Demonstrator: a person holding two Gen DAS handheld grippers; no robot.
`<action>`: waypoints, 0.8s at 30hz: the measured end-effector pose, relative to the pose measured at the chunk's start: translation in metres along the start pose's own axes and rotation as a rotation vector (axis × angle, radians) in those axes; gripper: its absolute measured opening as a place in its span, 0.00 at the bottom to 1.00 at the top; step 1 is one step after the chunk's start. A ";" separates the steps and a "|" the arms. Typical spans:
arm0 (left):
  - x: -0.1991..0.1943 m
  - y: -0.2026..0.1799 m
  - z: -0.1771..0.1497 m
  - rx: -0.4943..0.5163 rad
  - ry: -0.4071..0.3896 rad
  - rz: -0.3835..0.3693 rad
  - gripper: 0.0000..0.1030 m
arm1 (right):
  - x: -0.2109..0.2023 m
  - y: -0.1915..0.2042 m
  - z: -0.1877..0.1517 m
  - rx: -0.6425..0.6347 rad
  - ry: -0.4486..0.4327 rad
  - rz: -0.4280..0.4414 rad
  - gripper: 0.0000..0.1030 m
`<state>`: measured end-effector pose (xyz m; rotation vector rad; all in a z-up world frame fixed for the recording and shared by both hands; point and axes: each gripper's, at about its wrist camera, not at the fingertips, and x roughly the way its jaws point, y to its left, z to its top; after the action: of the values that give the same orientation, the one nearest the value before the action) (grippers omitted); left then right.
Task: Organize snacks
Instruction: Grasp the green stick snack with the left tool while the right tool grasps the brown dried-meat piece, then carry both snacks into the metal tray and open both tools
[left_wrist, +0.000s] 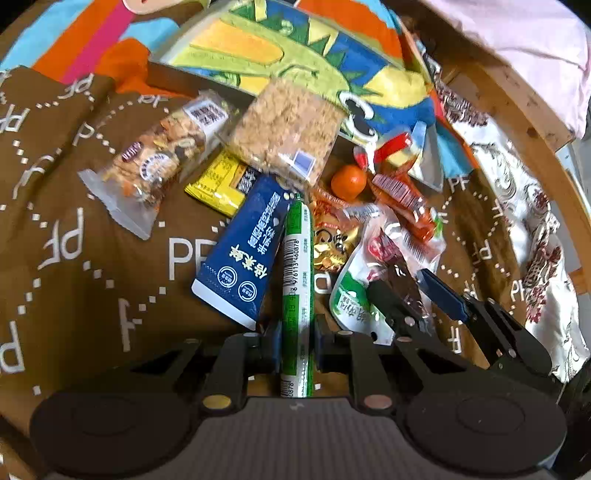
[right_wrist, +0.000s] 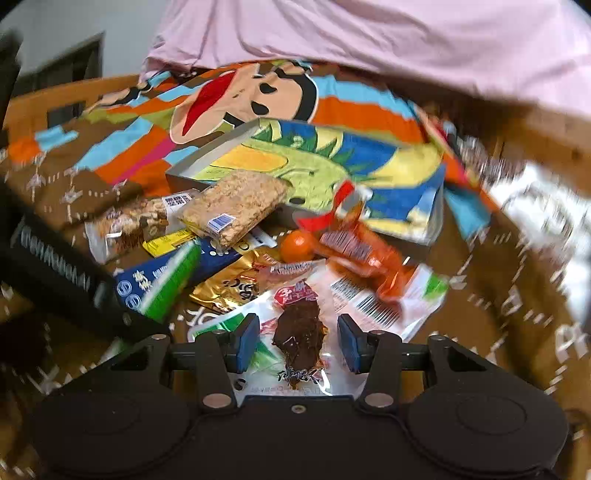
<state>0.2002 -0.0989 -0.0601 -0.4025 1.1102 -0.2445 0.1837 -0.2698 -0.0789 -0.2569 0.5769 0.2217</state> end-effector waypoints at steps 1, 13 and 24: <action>-0.003 0.000 -0.001 -0.005 -0.011 -0.005 0.17 | -0.005 0.003 0.000 -0.024 -0.018 -0.018 0.47; -0.036 -0.022 0.014 0.027 -0.125 -0.043 0.17 | -0.017 0.003 0.006 -0.077 -0.107 -0.073 0.47; -0.037 -0.023 0.063 0.027 -0.198 -0.045 0.17 | -0.015 -0.002 0.039 -0.162 -0.336 -0.177 0.47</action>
<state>0.2414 -0.0932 0.0044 -0.4187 0.9031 -0.2535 0.1918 -0.2623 -0.0385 -0.4165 0.2012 0.1357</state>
